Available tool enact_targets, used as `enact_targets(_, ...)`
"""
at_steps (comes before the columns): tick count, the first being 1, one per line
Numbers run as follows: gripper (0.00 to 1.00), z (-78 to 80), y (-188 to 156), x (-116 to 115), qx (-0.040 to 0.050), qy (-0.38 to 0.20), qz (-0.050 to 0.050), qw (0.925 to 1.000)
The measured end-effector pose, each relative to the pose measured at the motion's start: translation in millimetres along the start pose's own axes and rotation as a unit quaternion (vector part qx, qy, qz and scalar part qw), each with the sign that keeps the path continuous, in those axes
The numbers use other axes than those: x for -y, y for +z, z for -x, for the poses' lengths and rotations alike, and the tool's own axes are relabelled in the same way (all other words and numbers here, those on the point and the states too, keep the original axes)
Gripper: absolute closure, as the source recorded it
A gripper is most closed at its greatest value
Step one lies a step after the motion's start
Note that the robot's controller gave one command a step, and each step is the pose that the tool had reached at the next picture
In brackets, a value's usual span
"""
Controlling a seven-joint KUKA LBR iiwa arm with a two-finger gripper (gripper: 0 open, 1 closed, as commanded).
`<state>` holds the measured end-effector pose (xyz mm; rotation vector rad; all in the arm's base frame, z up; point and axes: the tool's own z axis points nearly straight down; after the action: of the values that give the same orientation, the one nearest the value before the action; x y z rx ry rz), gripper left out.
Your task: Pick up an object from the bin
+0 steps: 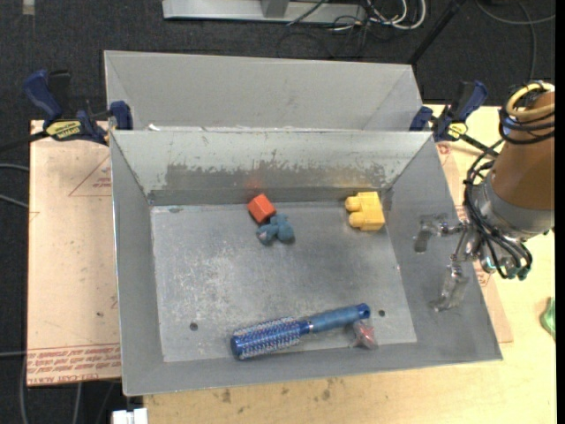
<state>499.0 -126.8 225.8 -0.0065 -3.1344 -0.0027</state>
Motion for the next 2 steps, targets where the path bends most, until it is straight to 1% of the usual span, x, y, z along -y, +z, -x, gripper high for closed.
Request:
enact_targets(1,0.0,-20.9,121,-64,-0.0012,0.019,0.001,0.9998)
enact_targets(2,0.0,-13.6,154,-112,0.0124,-0.092,-0.001,0.9957)
